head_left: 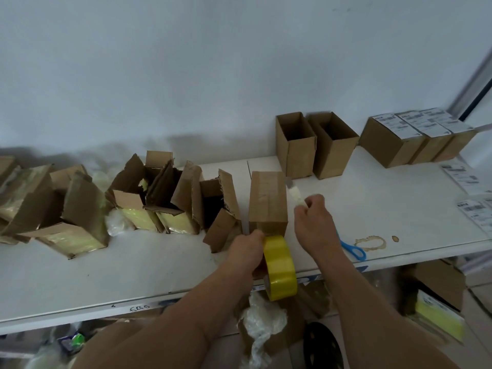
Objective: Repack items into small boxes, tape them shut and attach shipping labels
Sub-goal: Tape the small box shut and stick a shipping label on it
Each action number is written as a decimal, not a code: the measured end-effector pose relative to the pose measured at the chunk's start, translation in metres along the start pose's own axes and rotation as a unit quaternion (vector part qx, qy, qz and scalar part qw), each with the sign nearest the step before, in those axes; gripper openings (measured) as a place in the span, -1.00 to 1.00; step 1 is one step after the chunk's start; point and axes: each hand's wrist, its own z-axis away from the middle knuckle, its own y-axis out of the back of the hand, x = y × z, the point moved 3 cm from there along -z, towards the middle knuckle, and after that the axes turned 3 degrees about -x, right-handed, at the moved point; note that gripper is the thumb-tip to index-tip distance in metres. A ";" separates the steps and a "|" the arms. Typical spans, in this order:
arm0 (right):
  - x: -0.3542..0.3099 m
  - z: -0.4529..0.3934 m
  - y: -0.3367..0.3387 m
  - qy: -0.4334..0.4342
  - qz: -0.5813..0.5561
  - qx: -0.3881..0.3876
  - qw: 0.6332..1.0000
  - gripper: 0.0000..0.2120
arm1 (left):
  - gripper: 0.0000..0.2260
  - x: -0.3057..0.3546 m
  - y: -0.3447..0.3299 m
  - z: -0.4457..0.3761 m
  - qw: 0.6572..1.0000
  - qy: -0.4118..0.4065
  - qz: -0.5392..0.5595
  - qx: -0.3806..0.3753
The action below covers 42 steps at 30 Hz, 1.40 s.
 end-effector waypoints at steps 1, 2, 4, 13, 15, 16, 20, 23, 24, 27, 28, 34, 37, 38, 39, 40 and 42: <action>-0.011 0.003 0.000 0.034 -0.012 -0.020 0.999 -0.87 | -0.76 0.000 0.000 -0.001 1.000 -0.001 0.002 0.006; -0.016 0.004 -0.004 0.069 -0.005 -0.054 0.996 -0.81 | -0.78 0.000 -0.001 -0.001 1.000 -0.004 0.003 0.010; -0.019 0.003 -0.013 0.116 0.041 -0.120 0.985 -0.64 | -0.82 0.000 -0.003 -0.002 1.000 -0.015 -0.001 0.009; -0.009 -0.011 -0.018 0.155 0.214 -0.104 0.959 -0.63 | -0.79 -0.002 -0.006 -0.004 0.997 -0.068 -0.048 -0.007; -0.009 -0.012 -0.020 0.155 0.213 -0.101 0.959 -0.63 | -0.77 -0.001 -0.006 -0.004 0.997 -0.055 -0.051 -0.022; -0.009 -0.012 -0.020 0.154 0.208 -0.102 0.960 -0.64 | -0.75 -0.002 -0.005 -0.006 0.997 -0.048 -0.058 -0.027; -0.011 -0.013 -0.023 0.151 0.185 -0.112 0.964 -0.67 | -0.69 -0.005 0.000 -0.007 0.996 -0.032 -0.073 -0.032; -0.011 -0.013 -0.021 0.151 0.181 -0.107 0.966 -0.67 | -0.74 -0.011 -0.002 -0.009 0.999 -0.004 -0.020 -0.049; -0.011 -0.013 -0.021 0.151 0.180 -0.107 0.966 -0.67 | -0.78 -0.011 -0.004 -0.007 0.998 0.006 0.006 -0.057; -0.010 -0.013 -0.016 0.149 0.173 -0.117 0.966 -0.68 | -0.81 -0.016 -0.010 -0.005 0.996 0.023 0.057 -0.058; -0.010 -0.012 -0.012 0.150 0.167 -0.120 0.967 -0.67 | -0.79 -0.018 -0.011 -0.005 0.996 0.023 0.072 -0.050; -0.018 0.017 0.027 0.160 0.181 -0.148 0.959 -0.65 | -0.74 -0.022 -0.019 0.000 0.988 0.031 0.146 -0.024; -0.012 0.035 0.037 0.154 0.219 -0.168 0.949 -0.74 | -0.70 -0.021 -0.018 -0.002 0.996 -0.009 0.085 -0.004; -0.010 0.038 0.039 0.139 0.207 -0.168 0.954 -0.74 | -0.69 -0.021 -0.018 -0.002 0.998 -0.029 0.064 0.003; -0.009 0.041 0.041 0.119 0.189 -0.164 0.961 -0.74 | -0.69 -0.020 -0.017 -0.001 0.998 -0.037 0.057 0.009; -0.009 0.043 0.044 0.098 0.170 -0.159 0.967 -0.74 | -0.68 -0.020 -0.017 0.000 0.998 -0.039 0.057 0.010; -0.009 0.046 0.048 0.058 0.130 -0.160 0.977 -0.74 | -0.68 -0.019 -0.018 0.005 0.997 -0.037 0.061 0.011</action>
